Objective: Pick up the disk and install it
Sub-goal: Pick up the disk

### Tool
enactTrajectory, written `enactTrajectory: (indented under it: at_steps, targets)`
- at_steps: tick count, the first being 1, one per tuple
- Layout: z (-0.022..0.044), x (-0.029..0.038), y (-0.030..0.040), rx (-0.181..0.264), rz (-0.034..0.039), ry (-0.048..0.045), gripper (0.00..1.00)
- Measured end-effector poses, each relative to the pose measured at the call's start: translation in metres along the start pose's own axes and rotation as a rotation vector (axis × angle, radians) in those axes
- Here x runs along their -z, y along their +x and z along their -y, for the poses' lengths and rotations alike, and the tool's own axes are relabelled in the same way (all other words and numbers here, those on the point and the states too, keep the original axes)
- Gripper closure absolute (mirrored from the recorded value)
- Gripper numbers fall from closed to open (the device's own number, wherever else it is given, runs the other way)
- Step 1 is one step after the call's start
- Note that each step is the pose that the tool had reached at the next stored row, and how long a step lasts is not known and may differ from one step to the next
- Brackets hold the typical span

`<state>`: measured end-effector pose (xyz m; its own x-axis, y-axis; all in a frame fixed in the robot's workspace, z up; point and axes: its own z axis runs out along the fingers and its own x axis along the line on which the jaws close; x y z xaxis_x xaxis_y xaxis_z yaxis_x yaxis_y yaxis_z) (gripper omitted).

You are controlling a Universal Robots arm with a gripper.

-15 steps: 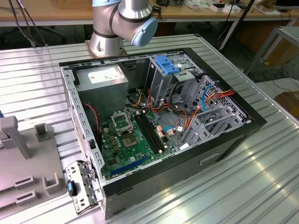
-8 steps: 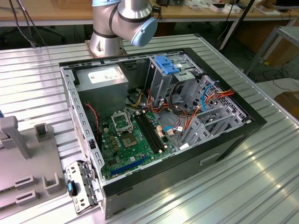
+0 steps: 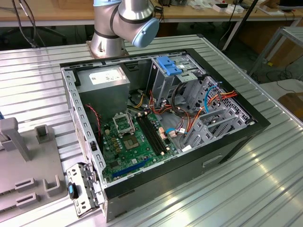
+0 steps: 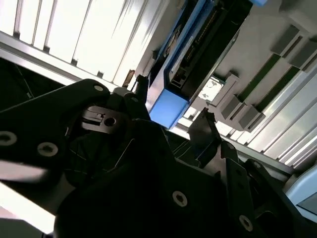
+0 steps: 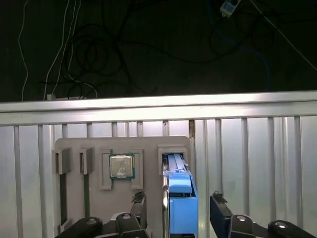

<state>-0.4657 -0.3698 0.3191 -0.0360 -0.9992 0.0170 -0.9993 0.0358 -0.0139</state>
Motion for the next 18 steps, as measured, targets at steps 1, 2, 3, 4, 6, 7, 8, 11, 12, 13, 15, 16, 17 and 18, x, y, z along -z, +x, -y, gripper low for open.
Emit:
enactTrajectory:
  at_steps: [1, 2, 3, 4, 6, 7, 8, 11, 12, 13, 15, 16, 17, 18]
  targets:
    - [-0.0002, -0.0015, -0.0001, 0.0, 0.0, -0.0001, 0.42]
    - [-0.0006, -0.0034, -0.0001, 0.0, 0.0, -0.0001, 0.49]
    - [-0.0015, -0.006, -0.0002, 0.0, 0.0, 0.0002, 0.49]
    - [-0.0019, -0.0075, -0.0002, 0.0, 0.0, 0.0003, 0.49]
    - [-0.0021, -0.0109, -0.0016, 0.0, 0.0005, 0.0001, 0.49]
    - [-0.0021, -0.0117, -0.0022, 0.0, 0.0005, 0.0001, 0.49]
    - [-0.0022, -0.0118, -0.0021, 0.0, 0.0005, 0.0, 0.49]
    - [-0.0036, -0.0149, -0.0022, 0.0, 0.001, 0.0095, 0.49]
    - [-0.0037, -0.015, -0.0022, 0.0, 0.0009, 0.01, 0.49]
    - [-0.0037, -0.015, -0.0022, 0.0, 0.0009, 0.0101, 0.49]
    - [-0.0037, -0.0151, -0.0022, 0.0, 0.0009, 0.0103, 0.49]
    - [-0.0037, -0.0152, -0.0022, 0.0, 0.001, 0.0103, 0.49]
    - [-0.0037, -0.0154, -0.0022, 0.0, 0.0009, 0.0103, 0.49]
    - [-0.0037, -0.0157, -0.0022, 0.0, 0.001, 0.0104, 0.49]
